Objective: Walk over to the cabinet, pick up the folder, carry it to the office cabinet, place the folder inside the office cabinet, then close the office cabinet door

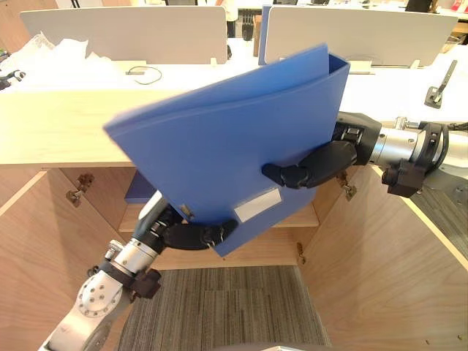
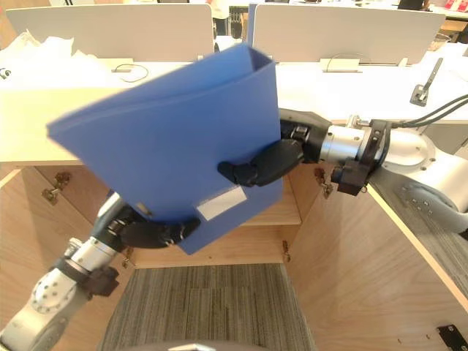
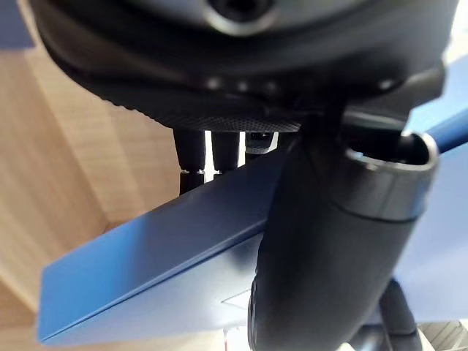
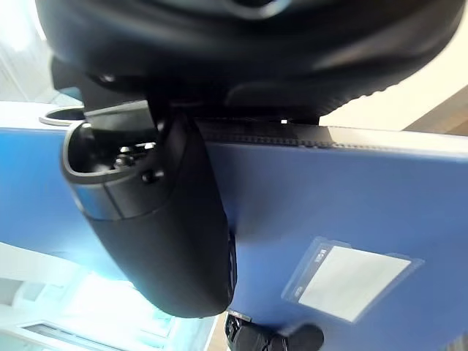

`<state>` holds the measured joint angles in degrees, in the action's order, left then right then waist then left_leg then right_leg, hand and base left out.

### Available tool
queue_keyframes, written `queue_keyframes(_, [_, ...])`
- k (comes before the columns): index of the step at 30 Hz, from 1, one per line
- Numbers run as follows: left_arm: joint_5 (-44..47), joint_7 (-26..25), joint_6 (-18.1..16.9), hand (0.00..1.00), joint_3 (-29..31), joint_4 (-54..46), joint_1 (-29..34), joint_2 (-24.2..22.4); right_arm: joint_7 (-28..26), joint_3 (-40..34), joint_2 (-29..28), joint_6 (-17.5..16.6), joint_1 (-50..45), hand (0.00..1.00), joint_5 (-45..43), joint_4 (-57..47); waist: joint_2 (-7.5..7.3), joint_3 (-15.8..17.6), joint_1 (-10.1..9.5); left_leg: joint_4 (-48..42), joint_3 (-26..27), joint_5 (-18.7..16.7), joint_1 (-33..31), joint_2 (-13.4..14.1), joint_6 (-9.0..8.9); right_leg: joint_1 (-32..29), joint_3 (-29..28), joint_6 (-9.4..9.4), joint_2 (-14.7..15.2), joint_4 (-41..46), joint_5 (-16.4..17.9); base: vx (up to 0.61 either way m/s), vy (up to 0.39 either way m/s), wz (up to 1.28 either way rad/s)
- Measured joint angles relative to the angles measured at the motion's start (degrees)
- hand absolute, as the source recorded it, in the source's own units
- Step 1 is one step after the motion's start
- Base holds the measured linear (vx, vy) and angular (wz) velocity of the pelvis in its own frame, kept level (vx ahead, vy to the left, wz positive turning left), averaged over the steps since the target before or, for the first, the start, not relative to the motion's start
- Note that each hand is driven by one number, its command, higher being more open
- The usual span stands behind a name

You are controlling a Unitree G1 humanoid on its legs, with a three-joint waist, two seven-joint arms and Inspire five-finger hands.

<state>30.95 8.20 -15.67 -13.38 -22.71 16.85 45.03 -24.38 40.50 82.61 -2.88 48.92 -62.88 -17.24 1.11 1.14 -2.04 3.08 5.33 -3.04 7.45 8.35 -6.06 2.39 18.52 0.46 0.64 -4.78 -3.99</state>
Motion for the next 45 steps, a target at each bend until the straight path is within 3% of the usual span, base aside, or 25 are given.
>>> queue_keyframes(3, [8.32, 5.26, 3.1, 1.0, -4.12, 2.63, -0.06, -3.46, 0.16, -13.16, -7.12, -0.18, -9.2, 0.0, 10.79, -2.64, 0.11, -0.1, -0.32, 0.03, 0.47, 0.01, -0.44, 0.0, 0.01, -0.74, -0.41, -0.08, -0.05, 0.01, -0.16, 0.01, 0.021, -0.09])
queue_keyframes(5, [14.78, 8.73, 5.09, 1.0, -4.82, 8.1, -0.3, -9.0, 0.97, -17.62, -17.6, -0.36, -12.28, 0.0, 17.31, -3.6, 0.68, -0.56, -0.09, 0.2, 0.94, 0.01, -0.53, 0.09, 0.02, -1.25, -1.02, -0.18, -0.2, 0.02, -0.33, 0.02, 0.016, -0.14])
queue_keyframes(8, [16.49, 9.62, 6.08, 1.0, -5.36, 17.63, -0.35, -16.89, 2.83, -20.93, -28.14, -0.38, -16.84, 0.0, 25.06, -3.63, 1.21, -0.92, -0.11, 0.21, 1.04, 0.01, -0.51, 0.09, 0.02, -1.28, -1.1, -0.18, -0.21, 0.02, -0.35, 0.01, 0.006, -0.03])
queue_keyframes(12, [12.64, 10.71, 10.59, 1.0, -6.35, 31.45, 0.5, -21.6, 7.36, -24.36, -41.74, -1.78, -21.92, 0.0, 34.18, -3.26, 1.27, -0.92, 0.25, 0.2, 1.01, 0.01, -0.51, 0.16, 0.04, -1.3, -1.09, -0.18, -0.24, 0.02, -0.35, 0.0, 0.0, 0.0])
queue_keyframes(16, [4.13, 11.73, 12.32, 1.0, -5.47, 43.09, 2.25, -25.32, 8.79, -26.11, -45.45, -4.32, -26.01, 0.0, 40.68, -3.25, 1.15, -0.84, 0.45, 0.15, 0.67, -0.06, -0.62, 0.06, 0.16, -1.2, -0.86, -0.15, -0.11, 0.01, -0.36, 0.0, 0.009, 0.03])
queue_keyframes(21, [-6.87, 9.38, 11.63, 1.0, 5.63, 62.47, -0.38, -32.86, 8.22, -23.86, -48.42, -5.11, -34.99, 0.0, 48.72, -0.77, 0.57, 0.23, 0.15, -1.59, -0.03, -0.58, -1.87, 0.11, 0.56, -1.25, -0.3, -0.22, -0.04, 0.0, -0.41, -0.03, 0.002, 0.06])
queue_keyframes(23, [-11.77, 5.59, 11.26, 1.0, 12.46, 72.17, -2.36, -35.03, 8.13, -18.85, -49.01, -5.17, -35.74, 0.0, 53.69, 6.44, 0.4, 1.3, 0.09, -2.62, 0.22, -1.07, -2.25, 0.29, 0.37, -1.34, -0.53, -0.39, -0.16, -0.03, -0.6, -0.05, 0.003, -0.06])
queue_keyframes(26, [-16.75, 0.88, 11.03, 1.0, 18.5, 79.19, -3.55, -36.31, 7.98, -11.91, -49.29, -4.75, -36.21, 0.0, 60.69, 17.86, 0.53, 2.92, -0.7, -2.88, 0.23, -1.16, -2.47, 0.33, 0.32, -1.5, -0.57, -0.32, -0.17, -0.06, -0.73, -0.04, 0.005, -0.01])
queue_keyframes(28, [-19.28, -2.5, 11.0, 1.0, 21.15, 81.02, -3.64, -37.12, 7.81, -7.51, -50.06, -4.16, -36.19, 0.0, 67.73, 26.21, 0.99, 4.57, -1.44, -3.44, -0.26, -1.24, -3.35, 0.23, 0.22, -1.7, 0.11, -0.23, 0.08, -0.05, -0.72, 0.0, 0.026, 0.12])
queue_keyframes(32, [-19.3, -4.35, 10.37, 1.0, 23.46, 80.76, -5.29, -38.29, 7.67, -6.77, -53.23, -3.32, -36.06, 0.0, 74.55, 34.8, 1.7, 6.66, -2.56, -9.78, -2.72, -2.84, -8.26, 0.09, 0.05, -2.52, 2.58, -0.1, 0.82, -0.02, -0.32, 0.0, 0.01, 0.33])
queue_keyframes(34, [-19.21, -5.16, 9.95, 1.0, 23.81, 80.2, -5.75, -38.95, 7.95, -7.69, -55.89, -2.53, -35.94, 0.0, 75.19, 39.2, 1.67, 7.64, -3.71, -14.68, -2.74, -2.87, -10.88, -0.35, 0.02, -1.92, 3.97, -0.01, 1.55, -0.03, 0.17, 0.01, -0.021, 0.45])
queue_keyframes(36, [-19.15, -5.61, 9.84, 1.0, 23.79, 78.65, -6.53, -39.39, 9.18, -13.9, -61.92, -1.4, -35.57, 0.0, 74.11, 46.35, 2.03, 9.47, -4.33, -20.82, -2.1, -2.8, -13.15, -0.17, 0.07, 0.42, 6.57, -0.14, 2.08, -0.06, 1.14, -0.01, -0.049, 0.58])
queue_keyframes(39, [-19.14, -6.2, 9.88, 1.0, 23.81, 76.18, -6.55, -40.53, 13.83, -24.68, -69.18, 1.73, -32.8, 0.0, 62.29, 54.0, 1.6, 10.92, -5.53, -25.82, 1.16, -0.51, -16.21, -0.73, 0.9, 1.2, 7.77, -0.13, 3.67, -0.07, 1.54, -0.02, -0.02, 0.31])
queue_keyframes(41, [-19.12, -6.44, 9.9, 1.0, 23.86, 75.51, -6.5, -40.88, 18.05, -29.93, -72.2, 2.45, -29.97, 0.0, 54.11, 57.09, 1.51, 11.54, -5.73, -22.52, 2.47, -1.01, -16.43, -0.88, 1.86, 0.82, 7.98, 0.08, 4.07, -0.02, 1.38, -0.01, 0.003, 0.04])
queue_keyframes(42, [-19.13, -6.56, 9.96, 1.0, 23.83, 75.34, -6.37, -41.19, 20.62, -32.34, -73.09, 2.62, -27.8, 0.0, 46.4, 58.55, 2.34, 11.42, -5.76, -18.57, 2.53, 1.22, -15.91, -0.77, 1.29, 0.15, 7.84, 0.38, 3.64, -0.03, 1.2, 0.01, 0.042, -0.07])
queue_keyframes(45, [-19.54, -6.83, 10.05, 1.0, 23.82, 75.14, -6.5, -41.13, 23.85, -37.31, -75.08, 2.57, -23.48, 0.0, 30.99, 59.77, 2.03, 11.87, -5.99, -12.97, 3.58, 1.09, -14.49, -0.85, 1.06, -1.82, 7.46, 1.08, 3.55, -0.07, 0.61, 0.07, 0.092, -0.09])
